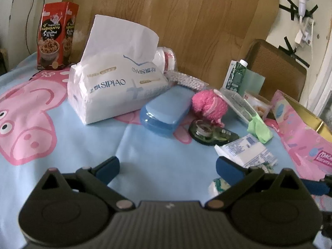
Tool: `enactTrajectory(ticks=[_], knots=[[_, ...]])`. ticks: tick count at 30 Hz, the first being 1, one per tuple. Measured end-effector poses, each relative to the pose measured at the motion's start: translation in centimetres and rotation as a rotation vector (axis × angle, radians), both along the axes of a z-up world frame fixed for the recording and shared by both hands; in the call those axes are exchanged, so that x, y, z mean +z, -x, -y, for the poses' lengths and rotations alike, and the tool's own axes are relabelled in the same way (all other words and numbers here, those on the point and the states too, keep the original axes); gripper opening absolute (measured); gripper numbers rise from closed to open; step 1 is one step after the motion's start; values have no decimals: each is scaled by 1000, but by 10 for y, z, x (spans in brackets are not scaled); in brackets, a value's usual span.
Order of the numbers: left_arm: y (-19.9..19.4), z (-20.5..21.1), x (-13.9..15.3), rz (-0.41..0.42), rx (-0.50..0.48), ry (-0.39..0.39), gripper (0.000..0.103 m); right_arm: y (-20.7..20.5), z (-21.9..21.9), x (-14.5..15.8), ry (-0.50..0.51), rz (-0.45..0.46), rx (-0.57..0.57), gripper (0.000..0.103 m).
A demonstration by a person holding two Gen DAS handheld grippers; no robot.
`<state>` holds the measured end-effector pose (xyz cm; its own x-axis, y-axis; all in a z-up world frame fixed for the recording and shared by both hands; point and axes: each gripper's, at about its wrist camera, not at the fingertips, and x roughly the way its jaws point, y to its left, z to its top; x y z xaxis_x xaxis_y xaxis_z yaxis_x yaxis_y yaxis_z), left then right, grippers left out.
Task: Organize soft objects
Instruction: 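Move the right gripper toward the green-patterned tissue pack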
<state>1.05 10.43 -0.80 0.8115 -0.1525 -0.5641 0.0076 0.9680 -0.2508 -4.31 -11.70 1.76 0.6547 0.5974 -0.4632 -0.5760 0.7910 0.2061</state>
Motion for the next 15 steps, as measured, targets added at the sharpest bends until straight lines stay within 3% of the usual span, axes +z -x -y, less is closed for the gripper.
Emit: enactTrajectory(ticks=[6,15], knots=[[2,-8,0,11,-14,64,103,6,-2,1,27,39,11,72],[14,-6,3,-1,34,46,103,14,-5,2,108,138,-9,72]])
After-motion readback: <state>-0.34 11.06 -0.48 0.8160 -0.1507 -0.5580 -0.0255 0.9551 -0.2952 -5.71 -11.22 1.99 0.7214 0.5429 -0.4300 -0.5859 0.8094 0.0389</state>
